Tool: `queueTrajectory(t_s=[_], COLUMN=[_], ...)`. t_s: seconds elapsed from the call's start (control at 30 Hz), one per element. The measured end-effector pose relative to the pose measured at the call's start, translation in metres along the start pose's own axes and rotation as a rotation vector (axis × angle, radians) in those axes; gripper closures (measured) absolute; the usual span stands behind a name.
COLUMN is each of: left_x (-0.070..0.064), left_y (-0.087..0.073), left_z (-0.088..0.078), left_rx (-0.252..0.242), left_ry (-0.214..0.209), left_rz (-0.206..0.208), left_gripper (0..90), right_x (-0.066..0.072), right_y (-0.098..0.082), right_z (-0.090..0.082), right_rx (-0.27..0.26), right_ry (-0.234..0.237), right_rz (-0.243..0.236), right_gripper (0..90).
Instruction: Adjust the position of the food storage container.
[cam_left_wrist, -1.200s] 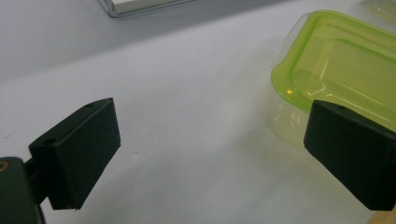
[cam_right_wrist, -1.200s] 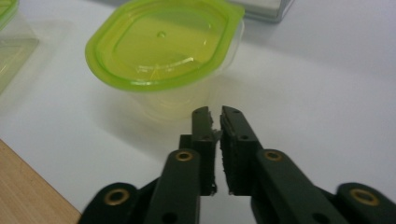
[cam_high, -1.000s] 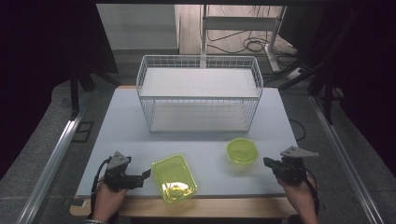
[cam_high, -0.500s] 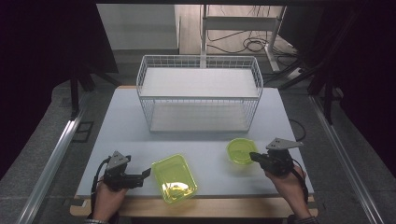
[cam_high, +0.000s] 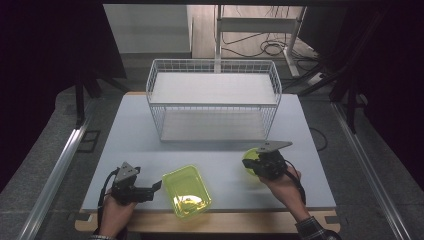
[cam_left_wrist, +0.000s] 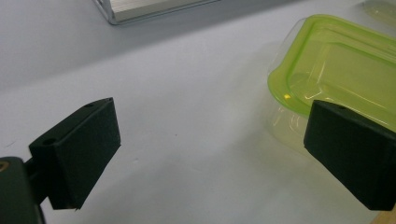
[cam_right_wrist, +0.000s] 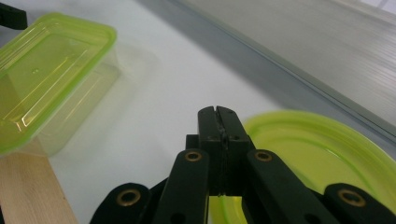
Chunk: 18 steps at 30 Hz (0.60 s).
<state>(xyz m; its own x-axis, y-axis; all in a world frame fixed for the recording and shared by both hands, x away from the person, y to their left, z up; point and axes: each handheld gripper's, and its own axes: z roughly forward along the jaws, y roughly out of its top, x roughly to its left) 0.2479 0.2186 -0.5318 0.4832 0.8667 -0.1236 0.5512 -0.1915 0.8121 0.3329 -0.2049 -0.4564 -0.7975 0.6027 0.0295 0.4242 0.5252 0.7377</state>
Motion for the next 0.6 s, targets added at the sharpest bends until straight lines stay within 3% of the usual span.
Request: queueTrajectory(t_s=[0.17, 0.27, 0.4, 0.6], left_x=[0.0, 0.0, 0.0, -0.001], left_y=[0.0, 0.0, 0.0, 0.0], left_z=[0.0, 0.0, 0.001, 0.001], left_rx=[0.005, 0.005, 0.009, 0.017], left_ry=[0.003, 0.003, 0.002, 0.004], left_rz=[0.003, 0.001, 0.003, 0.007], left_gripper=[3.8, 3.8, 3.8, 3.8], right_x=[0.006, 0.004, 0.002, -0.005], right_y=[0.005, 0.003, 0.0, -0.004], right_z=[0.017, 0.026, 0.028, 0.026], right_rx=[0.034, 0.063, 0.066, 0.069], right_ry=[0.019, 0.005, 0.008, -0.027], right_rz=[-0.024, -0.025, -0.015, -0.007], right_gripper=[89.1, 89.1, 89.1, 89.1])
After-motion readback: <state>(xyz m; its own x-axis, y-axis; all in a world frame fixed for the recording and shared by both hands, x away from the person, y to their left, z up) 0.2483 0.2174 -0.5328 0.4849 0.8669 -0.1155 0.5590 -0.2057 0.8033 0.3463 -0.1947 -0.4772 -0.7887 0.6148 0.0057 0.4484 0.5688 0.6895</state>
